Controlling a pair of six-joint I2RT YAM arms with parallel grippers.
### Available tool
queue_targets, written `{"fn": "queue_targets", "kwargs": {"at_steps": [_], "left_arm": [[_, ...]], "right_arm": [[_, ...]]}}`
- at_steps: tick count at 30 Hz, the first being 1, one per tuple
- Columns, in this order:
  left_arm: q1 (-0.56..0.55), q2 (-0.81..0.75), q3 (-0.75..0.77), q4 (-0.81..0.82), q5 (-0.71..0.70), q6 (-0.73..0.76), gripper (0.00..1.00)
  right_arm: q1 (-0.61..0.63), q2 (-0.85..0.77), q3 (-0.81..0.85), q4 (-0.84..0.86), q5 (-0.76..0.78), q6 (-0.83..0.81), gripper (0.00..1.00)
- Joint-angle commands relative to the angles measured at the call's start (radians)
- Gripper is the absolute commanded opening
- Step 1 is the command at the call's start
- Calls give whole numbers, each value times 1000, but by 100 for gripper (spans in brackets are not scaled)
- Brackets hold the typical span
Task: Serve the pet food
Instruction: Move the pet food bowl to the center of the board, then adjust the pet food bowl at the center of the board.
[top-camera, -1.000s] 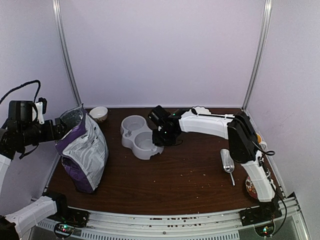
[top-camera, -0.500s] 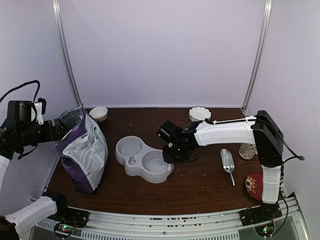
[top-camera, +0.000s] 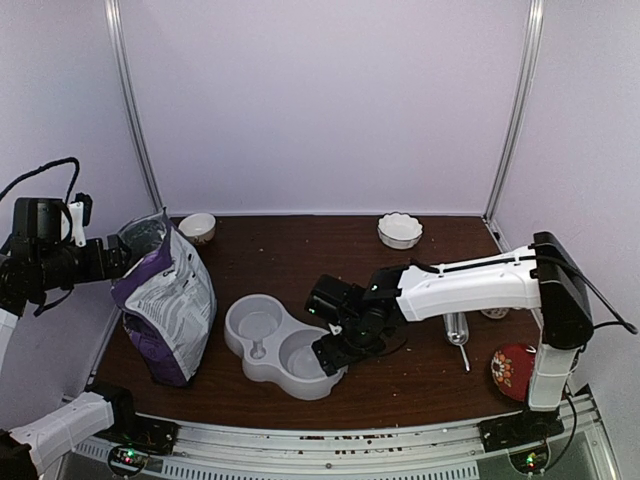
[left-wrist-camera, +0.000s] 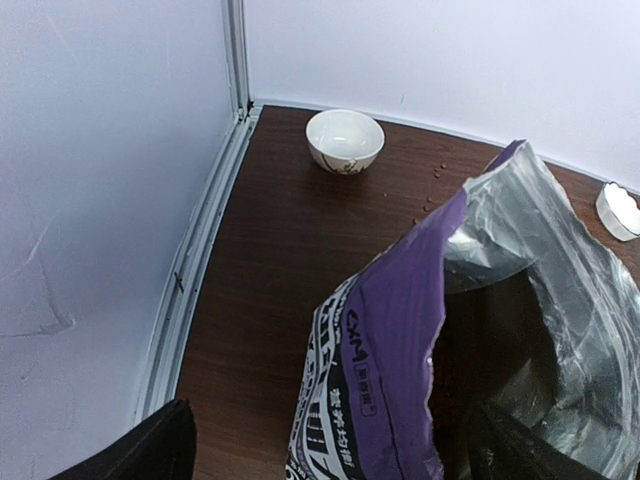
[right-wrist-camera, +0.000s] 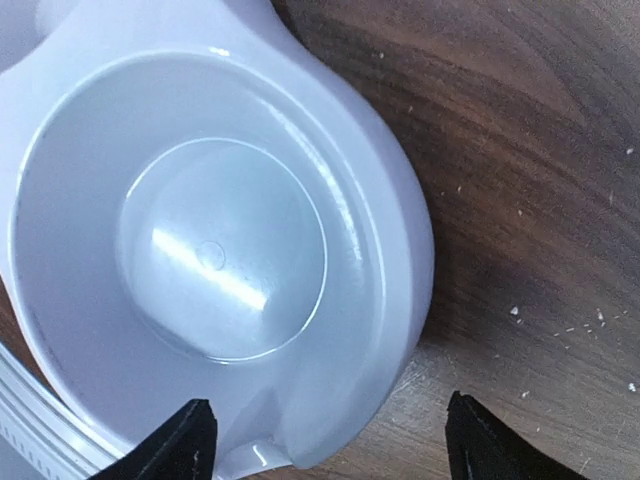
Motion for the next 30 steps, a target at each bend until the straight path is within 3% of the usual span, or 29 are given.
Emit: {"fn": "queue_targets", "kwargs": {"at_steps": [1, 11, 20, 30], "left_arm": [[6, 9, 35, 8, 12, 20, 97], [6, 13, 27, 7, 39, 34, 98], [6, 14, 27, 5, 54, 30, 98], [5, 9, 32, 1, 56, 29, 98]], "right_arm": [[-11, 2, 114, -130, 33, -245, 87], [-44, 103, 251, -127, -56, -620, 85], [-88, 201, 337, -92, -20, -641, 76], [-110, 282, 392, -62, -7, -651, 50]]}}
